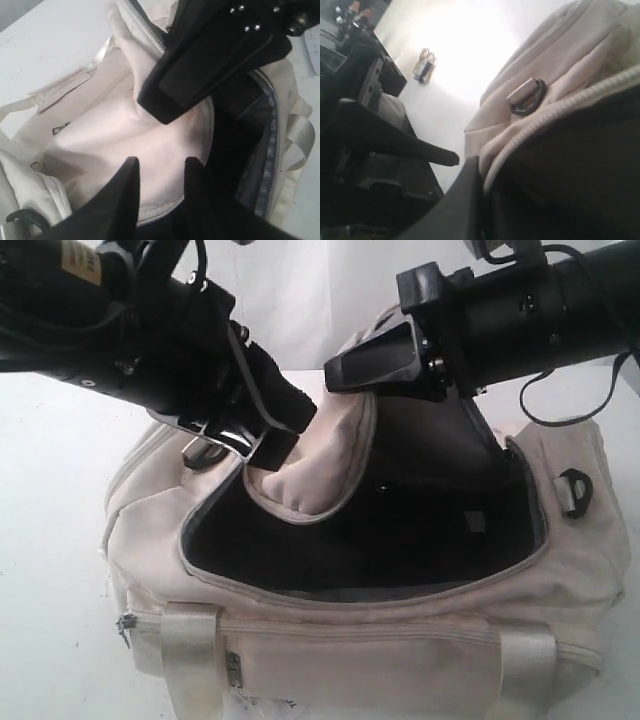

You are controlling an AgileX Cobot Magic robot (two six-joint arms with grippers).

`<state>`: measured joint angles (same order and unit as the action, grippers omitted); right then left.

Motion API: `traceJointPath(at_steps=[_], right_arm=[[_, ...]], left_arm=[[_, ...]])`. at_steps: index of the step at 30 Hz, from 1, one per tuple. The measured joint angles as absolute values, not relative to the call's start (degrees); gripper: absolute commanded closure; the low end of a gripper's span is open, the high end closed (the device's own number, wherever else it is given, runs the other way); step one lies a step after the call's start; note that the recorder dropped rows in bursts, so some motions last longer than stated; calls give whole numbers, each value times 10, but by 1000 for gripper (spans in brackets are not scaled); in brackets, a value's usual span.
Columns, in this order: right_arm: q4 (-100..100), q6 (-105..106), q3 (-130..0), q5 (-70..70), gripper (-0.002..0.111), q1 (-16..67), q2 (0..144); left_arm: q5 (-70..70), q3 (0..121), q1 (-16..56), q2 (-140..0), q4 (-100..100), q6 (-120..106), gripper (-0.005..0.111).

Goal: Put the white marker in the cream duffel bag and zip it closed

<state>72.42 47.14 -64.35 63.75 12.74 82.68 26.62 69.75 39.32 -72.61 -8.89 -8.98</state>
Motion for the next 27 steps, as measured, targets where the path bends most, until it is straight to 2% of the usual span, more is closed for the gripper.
traceJointPath(at_steps=[10,24,27], right_arm=[[786,477,-569,609,108,175,771],[793,476,-462,591,108,212,766],[791,479,-461,591,99,224,766]], left_arm=[[287,698,393,-719,-65,-94,71],[282,698,393,-719,-62,-94,71],[281,698,393,-719,-62,-94,71]])
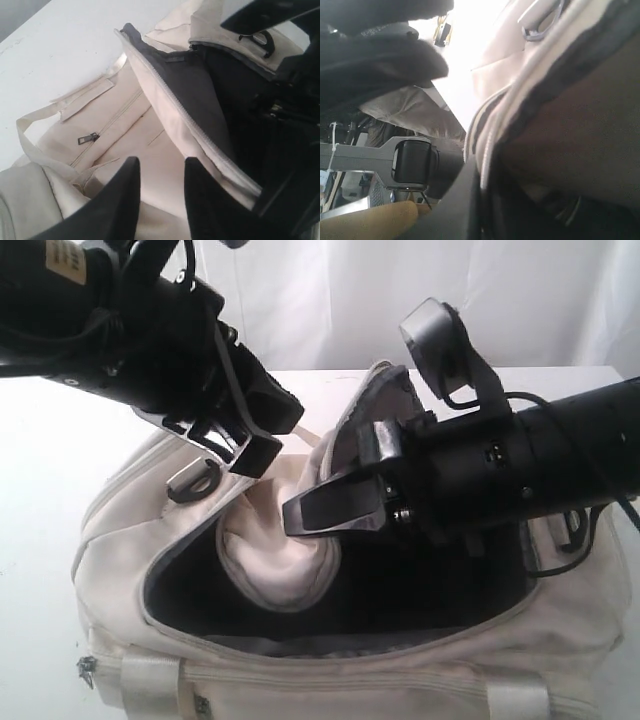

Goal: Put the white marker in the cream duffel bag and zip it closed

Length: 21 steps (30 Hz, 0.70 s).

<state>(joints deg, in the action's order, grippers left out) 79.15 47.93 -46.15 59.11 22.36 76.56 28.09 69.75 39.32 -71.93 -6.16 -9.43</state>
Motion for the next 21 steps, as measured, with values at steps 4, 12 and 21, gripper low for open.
traceJointPath(at_steps=[4,12,21], right_arm=[[776,482,-461,597,71,230,766],[652,477,-461,603,52,233,757],[585,444,-473,553,52,233,681]], left_arm=[[281,698,393,-719,-62,-93,71],[292,698,393,-719,-62,-93,71],[300,698,393,-719,-52,-93,71]])
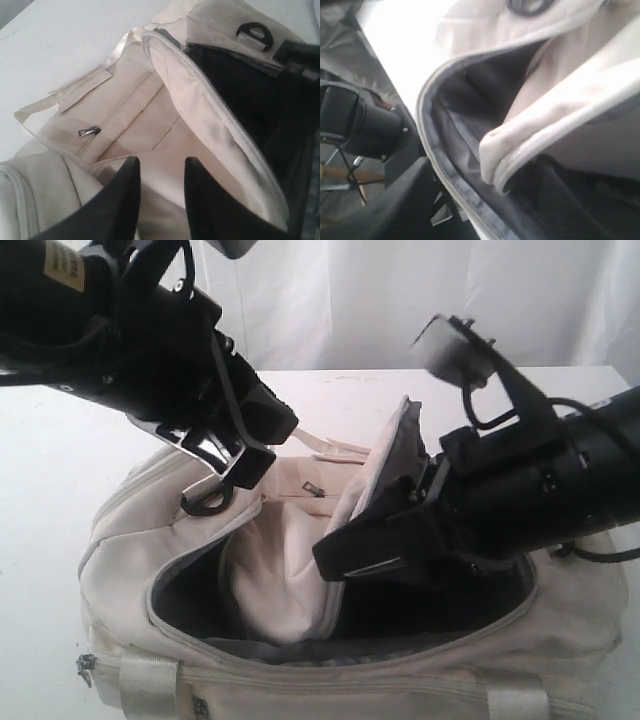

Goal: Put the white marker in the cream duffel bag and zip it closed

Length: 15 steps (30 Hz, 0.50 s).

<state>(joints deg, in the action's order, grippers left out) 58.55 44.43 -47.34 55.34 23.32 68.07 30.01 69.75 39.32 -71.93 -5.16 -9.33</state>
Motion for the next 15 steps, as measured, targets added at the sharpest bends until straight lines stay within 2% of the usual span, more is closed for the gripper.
traceJointPath(at_steps=[9,15], right_arm=[[492,381,-485,545,54,233,602],[482,393,-491,491,54,233,595]], left_arm=[[372,698,392,-719,125,-27,70],[386,698,369,-719,257,58,53]])
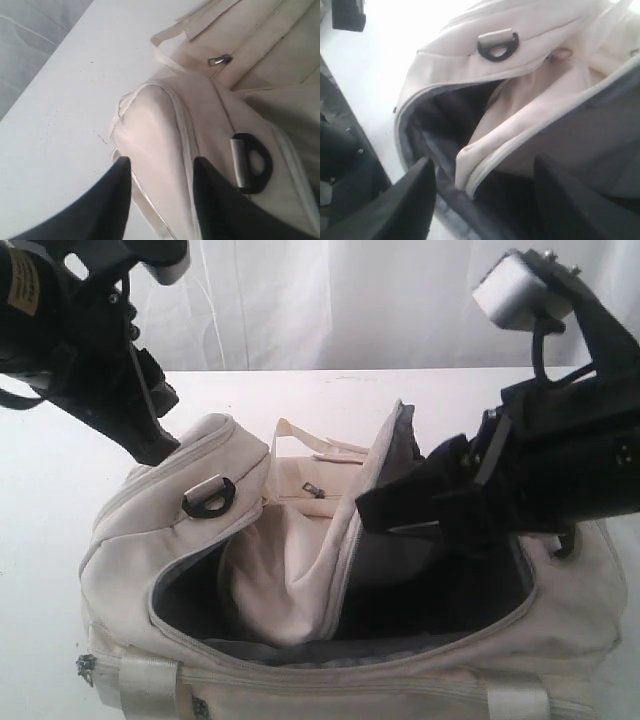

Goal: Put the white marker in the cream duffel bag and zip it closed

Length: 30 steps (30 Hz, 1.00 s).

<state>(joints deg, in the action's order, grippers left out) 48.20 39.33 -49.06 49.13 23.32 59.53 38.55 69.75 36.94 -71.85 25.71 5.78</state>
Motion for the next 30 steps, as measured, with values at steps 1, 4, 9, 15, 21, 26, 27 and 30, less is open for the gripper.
traceJointPath(at_steps=[1,4,9,15,21,26,27,30], right_arm=[[480,401,-494,483,54,233,598],[478,435,-511,458,54,233,613],[474,481,-549,434,54,233,657],[462,513,-593,412,54,233,703],[458,520,-609,414,54,233,730],[449,523,-610,416,54,233,737],[448,524,-610,416,54,233,737],[447,531,-610,416,54,233,738]], left_arm=[[386,698,368,-720,263,61,52],[384,698,368,-735,267,66,50],[387,698,368,-784,267,70,50],[359,698,368,-838,273,74,50],[349,698,368,-873,334,97,50],[356,698,368,-875,369,118,48],[359,698,368,-874,371,126,47],[366,698,368,-873,373,151,45]])
